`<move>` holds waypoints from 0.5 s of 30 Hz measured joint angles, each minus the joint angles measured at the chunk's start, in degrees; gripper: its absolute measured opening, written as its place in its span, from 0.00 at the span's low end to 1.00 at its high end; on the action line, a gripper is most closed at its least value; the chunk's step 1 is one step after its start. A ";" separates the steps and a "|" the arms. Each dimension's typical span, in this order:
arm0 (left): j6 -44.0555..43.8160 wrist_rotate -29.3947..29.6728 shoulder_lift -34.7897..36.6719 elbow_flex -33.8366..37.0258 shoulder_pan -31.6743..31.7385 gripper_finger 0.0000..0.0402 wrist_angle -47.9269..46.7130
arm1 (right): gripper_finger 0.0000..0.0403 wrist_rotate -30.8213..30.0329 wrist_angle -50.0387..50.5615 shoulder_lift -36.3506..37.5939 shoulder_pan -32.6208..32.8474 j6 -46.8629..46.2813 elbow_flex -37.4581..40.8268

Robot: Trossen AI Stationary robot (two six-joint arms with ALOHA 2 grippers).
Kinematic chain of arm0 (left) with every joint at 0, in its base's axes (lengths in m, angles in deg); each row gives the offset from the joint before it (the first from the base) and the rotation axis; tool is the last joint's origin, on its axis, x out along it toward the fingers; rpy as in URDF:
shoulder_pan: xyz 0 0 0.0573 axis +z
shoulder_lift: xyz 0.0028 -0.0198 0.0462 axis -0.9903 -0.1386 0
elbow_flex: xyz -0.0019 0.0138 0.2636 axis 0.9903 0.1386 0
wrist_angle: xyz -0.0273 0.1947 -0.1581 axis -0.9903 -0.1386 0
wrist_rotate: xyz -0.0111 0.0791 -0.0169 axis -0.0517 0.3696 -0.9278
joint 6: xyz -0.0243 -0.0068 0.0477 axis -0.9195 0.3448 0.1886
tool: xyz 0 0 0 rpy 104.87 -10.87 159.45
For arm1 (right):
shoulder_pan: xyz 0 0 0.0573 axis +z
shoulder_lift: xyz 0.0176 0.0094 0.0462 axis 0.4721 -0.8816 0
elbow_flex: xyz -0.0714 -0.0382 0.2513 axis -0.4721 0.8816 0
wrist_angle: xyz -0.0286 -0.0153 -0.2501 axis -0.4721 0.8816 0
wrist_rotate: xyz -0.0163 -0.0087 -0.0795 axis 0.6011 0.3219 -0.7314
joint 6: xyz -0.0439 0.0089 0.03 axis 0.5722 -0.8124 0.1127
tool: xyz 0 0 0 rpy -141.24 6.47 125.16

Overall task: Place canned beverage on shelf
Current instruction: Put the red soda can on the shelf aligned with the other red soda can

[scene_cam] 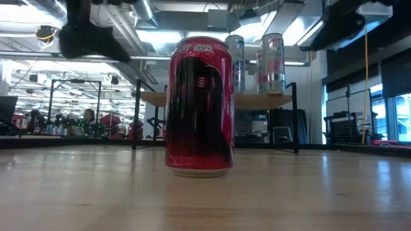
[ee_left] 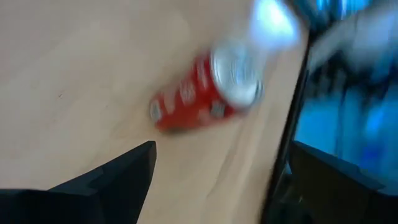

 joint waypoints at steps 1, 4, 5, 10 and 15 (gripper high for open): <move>-5.97 3.80 0.02 -0.27 -0.70 0.87 0.50 | 0.85 -0.93 1.36 0.60 0.87 0.34 0.00; -17.60 13.49 -0.15 -3.26 -2.45 0.86 -0.83 | 0.85 -3.18 4.90 1.63 3.27 1.10 0.00; -18.10 15.81 -0.64 -5.12 -2.69 0.86 -0.78 | 0.85 -3.75 6.43 1.67 3.99 1.16 0.00; -15.84 19.17 -6.07 -16.98 -2.14 0.84 -7.61 | 0.85 -4.75 12.68 1.67 6.34 1.16 0.00; -17.19 19.27 -15.85 -29.99 -1.09 0.84 -22.69 | 0.85 -4.80 16.45 1.67 7.69 1.16 0.02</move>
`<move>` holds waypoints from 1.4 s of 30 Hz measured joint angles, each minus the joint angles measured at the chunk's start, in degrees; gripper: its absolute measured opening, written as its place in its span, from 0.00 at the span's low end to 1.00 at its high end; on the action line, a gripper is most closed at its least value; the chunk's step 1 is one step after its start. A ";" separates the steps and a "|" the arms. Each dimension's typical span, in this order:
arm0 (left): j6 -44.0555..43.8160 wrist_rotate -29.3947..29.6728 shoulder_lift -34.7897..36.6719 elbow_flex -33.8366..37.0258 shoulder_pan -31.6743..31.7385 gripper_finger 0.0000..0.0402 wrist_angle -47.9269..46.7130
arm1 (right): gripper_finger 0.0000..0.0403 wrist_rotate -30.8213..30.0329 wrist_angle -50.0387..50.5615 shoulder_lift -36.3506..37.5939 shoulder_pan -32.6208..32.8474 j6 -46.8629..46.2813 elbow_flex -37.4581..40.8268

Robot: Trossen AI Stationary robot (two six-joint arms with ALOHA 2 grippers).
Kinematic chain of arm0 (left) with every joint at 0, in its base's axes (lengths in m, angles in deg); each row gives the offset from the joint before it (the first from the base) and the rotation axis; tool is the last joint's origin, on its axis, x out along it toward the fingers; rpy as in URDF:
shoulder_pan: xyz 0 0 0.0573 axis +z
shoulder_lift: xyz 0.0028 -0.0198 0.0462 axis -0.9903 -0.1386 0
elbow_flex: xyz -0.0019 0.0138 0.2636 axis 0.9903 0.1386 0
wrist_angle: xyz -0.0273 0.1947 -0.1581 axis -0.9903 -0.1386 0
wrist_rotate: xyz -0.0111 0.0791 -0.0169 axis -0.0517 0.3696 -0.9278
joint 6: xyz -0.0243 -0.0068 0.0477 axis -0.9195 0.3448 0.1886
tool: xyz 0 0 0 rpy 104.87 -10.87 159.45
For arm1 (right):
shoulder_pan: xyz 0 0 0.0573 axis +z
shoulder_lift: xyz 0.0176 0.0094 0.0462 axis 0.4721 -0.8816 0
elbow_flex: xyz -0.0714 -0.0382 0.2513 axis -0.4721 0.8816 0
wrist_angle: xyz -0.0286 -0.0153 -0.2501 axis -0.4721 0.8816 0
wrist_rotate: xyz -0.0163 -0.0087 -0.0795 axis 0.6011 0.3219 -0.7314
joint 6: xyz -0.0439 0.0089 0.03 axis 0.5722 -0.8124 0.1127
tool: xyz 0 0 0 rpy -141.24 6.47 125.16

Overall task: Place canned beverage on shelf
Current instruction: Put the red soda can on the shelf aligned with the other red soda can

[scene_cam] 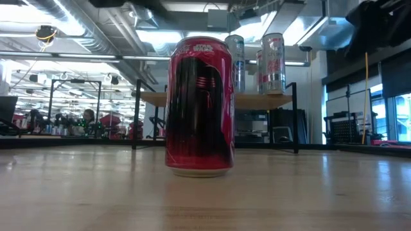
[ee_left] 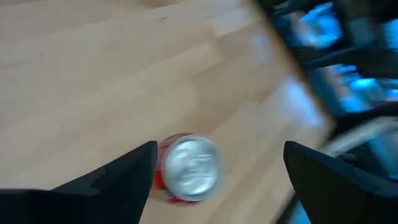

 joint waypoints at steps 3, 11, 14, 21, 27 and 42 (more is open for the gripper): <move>-5.35 -0.98 -5.66 -5.86 1.00 0.84 -8.65 | 0.85 -0.03 1.70 0.00 0.88 0.08 0.02; -8.23 -5.00 -13.45 -11.57 2.71 0.84 -11.22 | 0.85 -0.02 4.69 0.00 0.87 0.21 0.04; -8.54 -5.93 -14.65 -11.59 2.84 0.84 -11.48 | 0.85 -0.06 5.28 0.00 0.87 0.26 0.04; -8.56 -6.61 -15.97 -11.64 2.82 0.84 -11.65 | 0.85 -0.03 5.15 0.00 0.87 1.31 0.04; -5.11 -7.55 -17.40 -11.63 2.84 0.84 -11.78 | 0.85 -0.28 5.13 -0.02 0.85 1.42 0.04; 22.37 -16.94 -16.91 -11.67 6.46 0.65 -10.45 | 0.85 -1.04 -0.64 -0.02 0.67 6.08 0.04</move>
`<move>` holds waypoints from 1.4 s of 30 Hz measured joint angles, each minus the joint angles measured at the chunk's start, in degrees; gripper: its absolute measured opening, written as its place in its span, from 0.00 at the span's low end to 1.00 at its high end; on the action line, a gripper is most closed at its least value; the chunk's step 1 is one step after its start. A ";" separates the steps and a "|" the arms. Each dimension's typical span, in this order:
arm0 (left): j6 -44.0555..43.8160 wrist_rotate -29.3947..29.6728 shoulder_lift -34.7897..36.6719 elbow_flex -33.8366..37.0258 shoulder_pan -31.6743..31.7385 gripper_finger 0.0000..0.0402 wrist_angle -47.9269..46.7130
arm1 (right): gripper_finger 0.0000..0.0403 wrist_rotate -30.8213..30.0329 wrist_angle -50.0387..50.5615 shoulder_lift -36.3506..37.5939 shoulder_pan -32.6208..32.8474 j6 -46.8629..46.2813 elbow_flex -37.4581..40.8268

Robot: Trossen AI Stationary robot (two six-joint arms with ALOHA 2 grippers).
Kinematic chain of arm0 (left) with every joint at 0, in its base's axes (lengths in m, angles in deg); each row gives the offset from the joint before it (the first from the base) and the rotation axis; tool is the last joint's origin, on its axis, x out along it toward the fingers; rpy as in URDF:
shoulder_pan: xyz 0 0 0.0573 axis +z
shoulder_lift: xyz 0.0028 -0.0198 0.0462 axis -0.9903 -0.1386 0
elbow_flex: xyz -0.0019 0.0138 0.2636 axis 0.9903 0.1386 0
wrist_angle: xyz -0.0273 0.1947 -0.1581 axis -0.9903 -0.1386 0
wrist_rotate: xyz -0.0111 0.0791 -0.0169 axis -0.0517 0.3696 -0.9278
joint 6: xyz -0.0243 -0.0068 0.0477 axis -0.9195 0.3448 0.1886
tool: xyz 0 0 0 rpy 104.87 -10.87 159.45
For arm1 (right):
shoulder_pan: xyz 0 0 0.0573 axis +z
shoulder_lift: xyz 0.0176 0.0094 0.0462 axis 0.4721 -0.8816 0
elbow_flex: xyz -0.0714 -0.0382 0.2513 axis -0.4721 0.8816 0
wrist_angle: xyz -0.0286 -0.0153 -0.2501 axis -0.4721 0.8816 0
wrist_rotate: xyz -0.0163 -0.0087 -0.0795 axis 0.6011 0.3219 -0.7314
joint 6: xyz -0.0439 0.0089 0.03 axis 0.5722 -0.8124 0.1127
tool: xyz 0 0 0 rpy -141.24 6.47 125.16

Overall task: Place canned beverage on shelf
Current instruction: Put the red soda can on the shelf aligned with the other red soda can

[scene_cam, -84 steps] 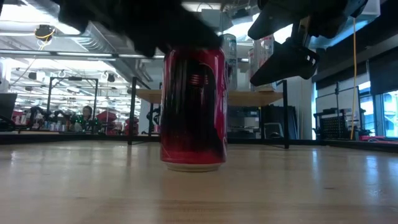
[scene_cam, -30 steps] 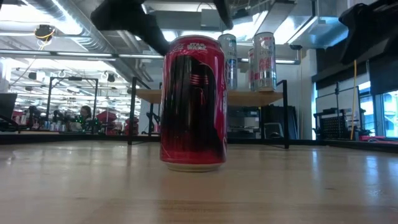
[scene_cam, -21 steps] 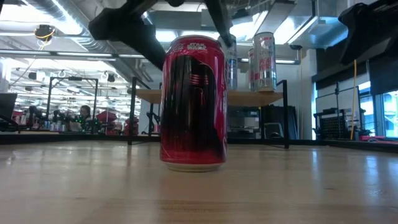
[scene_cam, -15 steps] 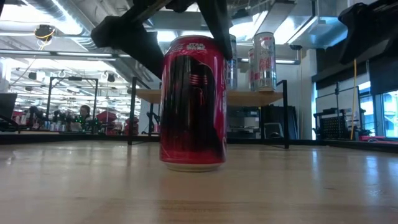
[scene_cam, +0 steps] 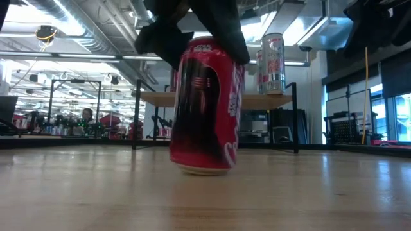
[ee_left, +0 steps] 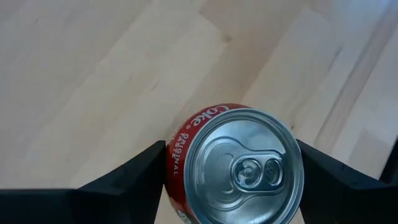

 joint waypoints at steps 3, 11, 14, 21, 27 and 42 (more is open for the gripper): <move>5.29 -1.98 1.56 0.15 1.16 0.65 -0.44 | 0.85 -0.01 0.07 0.00 0.00 0.21 0.00; 19.93 -5.45 12.82 0.24 7.08 0.65 -3.30 | 0.85 0.43 -1.57 1.43 -4.32 2.73 0.00; 26.89 -7.07 18.27 0.24 10.88 0.65 -3.93 | 0.85 2.05 -3.75 3.69 -7.59 4.93 -1.41; 44.82 -12.33 29.29 0.02 25.65 0.65 -7.93 | 0.85 1.52 -4.01 9.59 -17.97 5.79 -2.93; 59.76 -25.57 29.95 0.04 40.78 0.65 -12.55 | 0.85 2.64 -5.27 10.92 -25.42 5.37 -2.95; 75.72 -37.36 23.35 0.07 58.55 0.65 -11.99 | 0.85 2.77 -5.43 10.40 -28.89 -3.53 -1.53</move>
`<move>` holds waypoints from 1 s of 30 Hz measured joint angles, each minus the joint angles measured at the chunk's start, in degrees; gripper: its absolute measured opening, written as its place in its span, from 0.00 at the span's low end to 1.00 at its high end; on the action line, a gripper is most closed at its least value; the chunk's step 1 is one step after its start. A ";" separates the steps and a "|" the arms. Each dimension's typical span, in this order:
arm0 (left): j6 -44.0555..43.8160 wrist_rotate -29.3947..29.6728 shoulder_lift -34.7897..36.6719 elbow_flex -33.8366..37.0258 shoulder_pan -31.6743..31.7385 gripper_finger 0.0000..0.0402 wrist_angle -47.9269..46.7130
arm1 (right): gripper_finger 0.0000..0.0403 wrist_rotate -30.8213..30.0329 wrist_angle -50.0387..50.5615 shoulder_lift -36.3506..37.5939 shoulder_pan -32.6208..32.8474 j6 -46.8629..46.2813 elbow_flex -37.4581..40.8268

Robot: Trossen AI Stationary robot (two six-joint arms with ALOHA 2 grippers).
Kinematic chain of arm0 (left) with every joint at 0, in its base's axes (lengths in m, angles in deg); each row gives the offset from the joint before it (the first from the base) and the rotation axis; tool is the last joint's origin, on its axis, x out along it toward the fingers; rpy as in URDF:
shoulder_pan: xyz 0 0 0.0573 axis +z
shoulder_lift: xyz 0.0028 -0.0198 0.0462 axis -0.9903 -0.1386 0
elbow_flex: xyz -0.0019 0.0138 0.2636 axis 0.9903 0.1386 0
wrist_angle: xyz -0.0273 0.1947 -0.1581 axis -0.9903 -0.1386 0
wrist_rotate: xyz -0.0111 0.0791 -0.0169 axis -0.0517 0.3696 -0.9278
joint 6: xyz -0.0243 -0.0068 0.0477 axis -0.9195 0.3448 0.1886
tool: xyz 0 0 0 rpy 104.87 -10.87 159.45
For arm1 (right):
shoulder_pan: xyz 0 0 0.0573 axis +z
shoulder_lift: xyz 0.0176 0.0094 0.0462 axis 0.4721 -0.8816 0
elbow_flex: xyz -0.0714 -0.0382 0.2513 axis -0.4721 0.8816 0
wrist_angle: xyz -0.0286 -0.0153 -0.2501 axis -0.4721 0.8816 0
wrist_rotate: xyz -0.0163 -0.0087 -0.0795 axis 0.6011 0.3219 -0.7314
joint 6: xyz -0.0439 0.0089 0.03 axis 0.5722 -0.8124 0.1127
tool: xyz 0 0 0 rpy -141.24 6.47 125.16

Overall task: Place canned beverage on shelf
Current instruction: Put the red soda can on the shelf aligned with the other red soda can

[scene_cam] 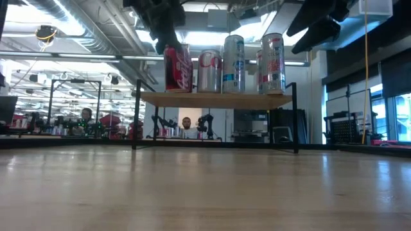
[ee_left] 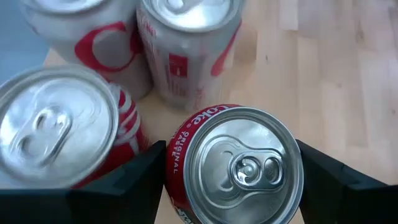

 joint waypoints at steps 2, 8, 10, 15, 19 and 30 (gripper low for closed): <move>0.83 -0.76 -0.51 -0.03 0.69 0.65 0.60 | 0.85 -0.24 0.00 0.00 0.00 -0.29 0.00; 1.95 -0.66 -1.23 -0.09 1.86 0.65 2.40 | 0.85 -0.64 0.00 0.00 0.00 -1.63 0.00; 2.71 -0.14 -1.23 -0.09 1.96 0.68 2.62 | 0.85 -0.64 0.00 0.00 0.00 -1.75 0.01; 3.55 0.25 -1.29 -0.09 1.96 0.80 2.57 | 0.85 -0.64 0.00 0.00 0.00 -1.73 0.02; 4.59 1.27 -1.43 0.00 1.96 0.84 2.63 | 0.85 -0.64 0.00 0.00 0.02 -1.75 0.02; 4.47 3.71 -0.88 0.02 1.79 0.85 4.23 | 0.85 -0.29 0.02 -0.01 0.04 -1.38 0.04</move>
